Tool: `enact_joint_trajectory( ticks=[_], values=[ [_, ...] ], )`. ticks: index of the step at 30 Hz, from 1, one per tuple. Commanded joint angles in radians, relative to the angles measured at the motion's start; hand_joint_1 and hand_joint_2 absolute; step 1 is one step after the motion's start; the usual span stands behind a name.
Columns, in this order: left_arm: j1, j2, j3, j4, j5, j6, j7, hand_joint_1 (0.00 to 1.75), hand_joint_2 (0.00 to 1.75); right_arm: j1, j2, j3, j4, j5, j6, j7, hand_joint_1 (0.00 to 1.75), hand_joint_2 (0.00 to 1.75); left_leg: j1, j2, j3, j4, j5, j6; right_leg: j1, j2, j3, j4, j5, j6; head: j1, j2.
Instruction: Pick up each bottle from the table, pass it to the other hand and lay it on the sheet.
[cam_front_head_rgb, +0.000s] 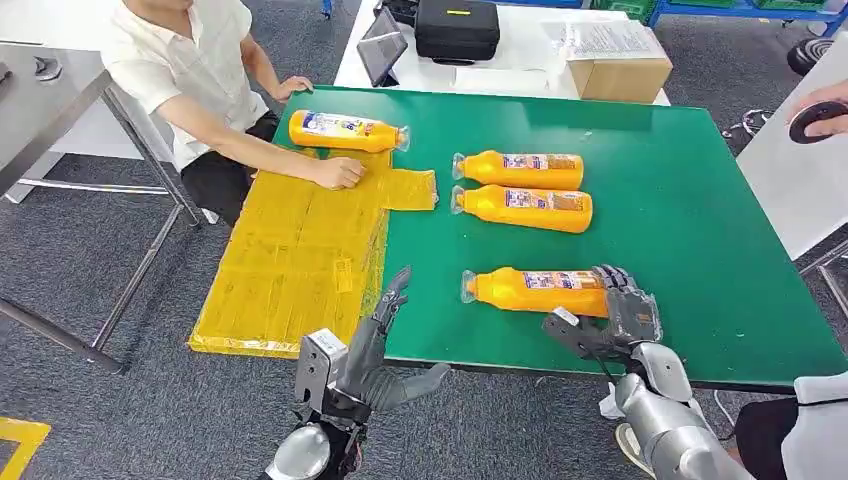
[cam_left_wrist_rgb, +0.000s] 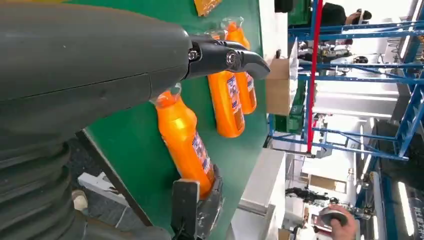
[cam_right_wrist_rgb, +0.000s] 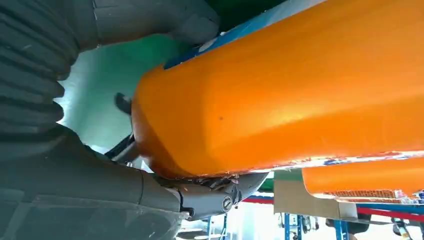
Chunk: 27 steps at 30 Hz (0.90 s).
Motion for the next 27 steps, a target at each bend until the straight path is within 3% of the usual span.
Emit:
enact_joint_trajectory(
  ticks=[1, 6, 8, 11, 12, 18, 25, 27],
  values=[
    [-0.030, 0.016, -0.006, 0.051, 0.005, 0.000, -0.009, 0.00, 1.75, 0.056, 0.016, 0.030, 0.081, -0.033, -0.004, -0.049, 1.75, 1.75, 0.002, -0.003, 0.001, -0.002, 0.001, -0.002, 0.002, -0.003, 0.003, -0.002, 0.000, -0.002, 0.000, 0.000],
    [-0.029, -0.011, 0.096, 0.096, 0.094, 0.053, -0.034, 0.00, 1.75, 0.073, 0.067, -0.026, 0.024, -0.194, -0.133, -0.199, 1.75, 1.75, 0.002, -0.002, 0.002, -0.003, 0.001, -0.003, 0.002, -0.002, 0.003, -0.003, 0.000, -0.003, 0.000, 0.000],
    [-0.019, -0.008, 0.131, 0.124, 0.134, 0.067, -0.051, 0.00, 1.75, 0.086, 0.100, -0.064, -0.039, -0.312, -0.133, -0.281, 1.75, 1.75, 0.001, 0.000, 0.000, -0.001, 0.000, -0.002, 0.001, 0.001, 0.002, -0.001, 0.000, -0.002, 0.000, 0.000],
    [-0.010, -0.001, 0.136, 0.128, 0.139, 0.064, -0.058, 0.00, 1.75, 0.086, 0.108, -0.059, -0.046, -0.307, -0.133, -0.269, 1.75, 1.75, 0.001, 0.002, -0.001, -0.001, 0.000, -0.002, 0.001, 0.002, 0.000, 0.000, 0.000, -0.002, 0.000, 0.000],
    [-0.007, -0.002, 0.140, 0.129, 0.147, 0.059, -0.065, 0.00, 1.75, 0.089, 0.117, -0.072, -0.062, -0.369, -0.133, -0.308, 1.75, 1.75, 0.001, 0.002, 0.000, -0.002, -0.001, -0.003, 0.001, 0.002, 0.001, -0.001, 0.000, -0.003, 0.000, 0.000],
    [0.056, -0.001, 0.200, 0.083, 0.295, 0.011, -0.041, 0.00, 1.75, 0.127, 0.125, 0.039, -0.224, -0.651, -0.120, -0.314, 1.75, 1.75, 0.001, 0.003, -0.005, -0.001, -0.001, -0.002, 0.001, 0.003, -0.004, 0.001, 0.000, -0.002, 0.000, 0.000],
    [0.057, 0.002, 0.194, 0.078, 0.298, 0.009, -0.040, 0.00, 1.75, 0.125, 0.121, 0.051, -0.220, -0.663, -0.125, -0.314, 1.75, 1.75, 0.000, 0.000, -0.013, -0.001, 0.000, -0.001, 0.000, 0.001, -0.010, 0.001, 0.000, -0.001, 0.000, 0.000],
    [0.068, -0.001, 0.206, 0.065, 0.343, 0.000, -0.039, 0.00, 1.75, 0.143, 0.129, 0.065, -0.294, -0.770, -0.116, -0.314, 1.75, 1.75, 0.000, 0.000, -0.011, -0.001, -0.001, -0.002, 0.000, 0.001, -0.009, 0.001, -0.001, -0.002, 0.000, 0.000]
  ],
)
